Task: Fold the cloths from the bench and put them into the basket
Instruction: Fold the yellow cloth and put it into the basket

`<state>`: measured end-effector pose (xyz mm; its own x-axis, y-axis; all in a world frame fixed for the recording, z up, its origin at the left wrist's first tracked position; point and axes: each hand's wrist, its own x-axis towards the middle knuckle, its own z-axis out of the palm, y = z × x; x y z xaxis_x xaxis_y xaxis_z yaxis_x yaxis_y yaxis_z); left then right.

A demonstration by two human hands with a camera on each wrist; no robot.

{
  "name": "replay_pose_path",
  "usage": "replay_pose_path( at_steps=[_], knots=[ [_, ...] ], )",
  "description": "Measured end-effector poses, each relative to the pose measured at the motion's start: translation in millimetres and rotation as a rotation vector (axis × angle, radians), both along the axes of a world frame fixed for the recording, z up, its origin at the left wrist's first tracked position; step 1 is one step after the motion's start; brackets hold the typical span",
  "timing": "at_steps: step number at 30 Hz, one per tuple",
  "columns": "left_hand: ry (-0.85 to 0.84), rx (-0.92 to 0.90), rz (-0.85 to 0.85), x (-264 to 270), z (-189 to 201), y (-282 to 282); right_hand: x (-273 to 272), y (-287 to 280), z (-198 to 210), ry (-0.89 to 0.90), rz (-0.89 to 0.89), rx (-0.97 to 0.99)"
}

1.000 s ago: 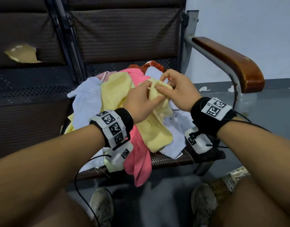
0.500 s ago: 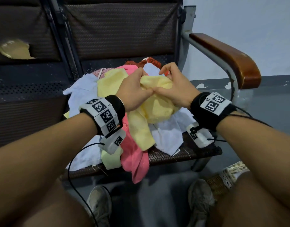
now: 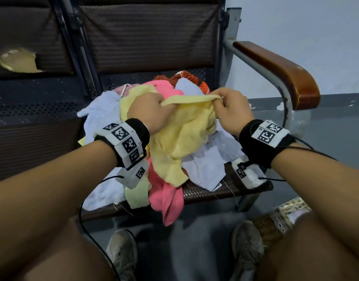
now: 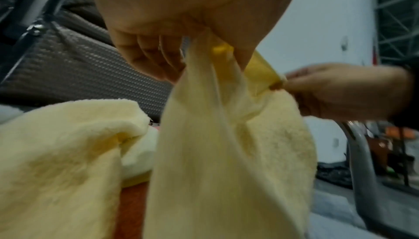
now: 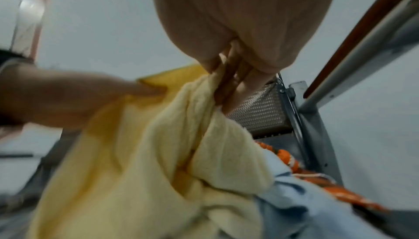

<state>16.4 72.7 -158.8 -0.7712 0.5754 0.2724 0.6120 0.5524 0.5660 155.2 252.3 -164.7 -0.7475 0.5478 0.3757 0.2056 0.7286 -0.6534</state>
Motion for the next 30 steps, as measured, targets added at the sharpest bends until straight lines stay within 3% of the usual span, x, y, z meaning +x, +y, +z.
replay_pose_path(
  at_steps=[3,7,9,12,15,16,20,24,26,30],
  knots=[
    [-0.096,0.087,-0.19,13.6,0.0,3.6,-5.3,-14.3,8.5,0.11,0.18,-0.151],
    [-0.106,-0.03,-0.356,27.5,0.9,11.3,-5.8,-24.1,15.2,0.06,0.239,-0.107],
    [-0.144,0.029,-0.285,25.4,2.9,12.0,-1.3,-17.2,12.7,-0.003,0.164,-0.017],
    [-0.228,0.227,-0.083,17.3,9.3,10.6,5.6,-2.2,7.5,-0.236,-0.034,0.183],
    [-0.378,0.393,-0.023,13.0,11.2,11.3,9.2,9.8,3.7,-0.31,-0.195,0.214],
    [-0.415,0.443,0.002,12.2,11.7,10.8,9.1,13.0,3.9,-0.269,-0.216,0.166],
    [-0.516,0.541,0.055,7.2,9.8,11.0,4.7,8.9,13.5,0.127,-0.123,-0.375],
    [-0.571,0.599,0.157,0.6,11.1,13.9,5.1,1.1,28.6,0.256,-0.043,-0.231],
    [-0.601,0.606,0.189,-8.1,14.7,14.5,11.0,2.0,27.6,0.145,0.058,-0.083],
    [-0.79,0.677,0.223,-17.6,15.9,17.3,23.6,-1.9,13.5,-0.348,0.268,0.11]
  ],
)
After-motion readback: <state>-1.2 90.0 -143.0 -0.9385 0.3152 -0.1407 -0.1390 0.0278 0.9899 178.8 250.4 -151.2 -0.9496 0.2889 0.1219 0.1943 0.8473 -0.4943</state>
